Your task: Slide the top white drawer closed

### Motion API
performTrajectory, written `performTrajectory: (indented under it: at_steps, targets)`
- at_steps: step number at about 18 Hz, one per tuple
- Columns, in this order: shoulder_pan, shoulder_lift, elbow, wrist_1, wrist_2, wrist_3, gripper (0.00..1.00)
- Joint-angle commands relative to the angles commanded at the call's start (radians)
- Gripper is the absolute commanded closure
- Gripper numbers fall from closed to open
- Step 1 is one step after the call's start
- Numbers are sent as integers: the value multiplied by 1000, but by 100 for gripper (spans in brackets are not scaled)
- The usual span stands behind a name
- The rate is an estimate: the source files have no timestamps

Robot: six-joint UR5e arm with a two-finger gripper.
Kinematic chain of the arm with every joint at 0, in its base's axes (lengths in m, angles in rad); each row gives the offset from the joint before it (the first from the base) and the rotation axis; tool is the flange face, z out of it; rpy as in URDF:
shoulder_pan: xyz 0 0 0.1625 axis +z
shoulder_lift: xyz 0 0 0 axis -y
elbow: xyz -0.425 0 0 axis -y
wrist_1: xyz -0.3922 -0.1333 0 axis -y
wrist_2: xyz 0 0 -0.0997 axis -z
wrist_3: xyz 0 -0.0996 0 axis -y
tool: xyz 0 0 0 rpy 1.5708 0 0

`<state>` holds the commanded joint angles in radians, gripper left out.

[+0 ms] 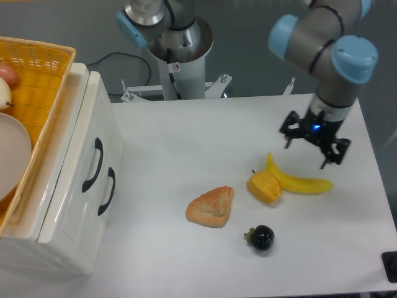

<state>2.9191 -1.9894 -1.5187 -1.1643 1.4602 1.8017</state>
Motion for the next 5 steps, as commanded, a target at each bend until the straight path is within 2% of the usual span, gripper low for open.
performTrajectory:
  at_steps: [2,5]
  targets:
    - [3,-14,0,17,50,51,0]
    - [-6,-23,2,28,97,47,0]
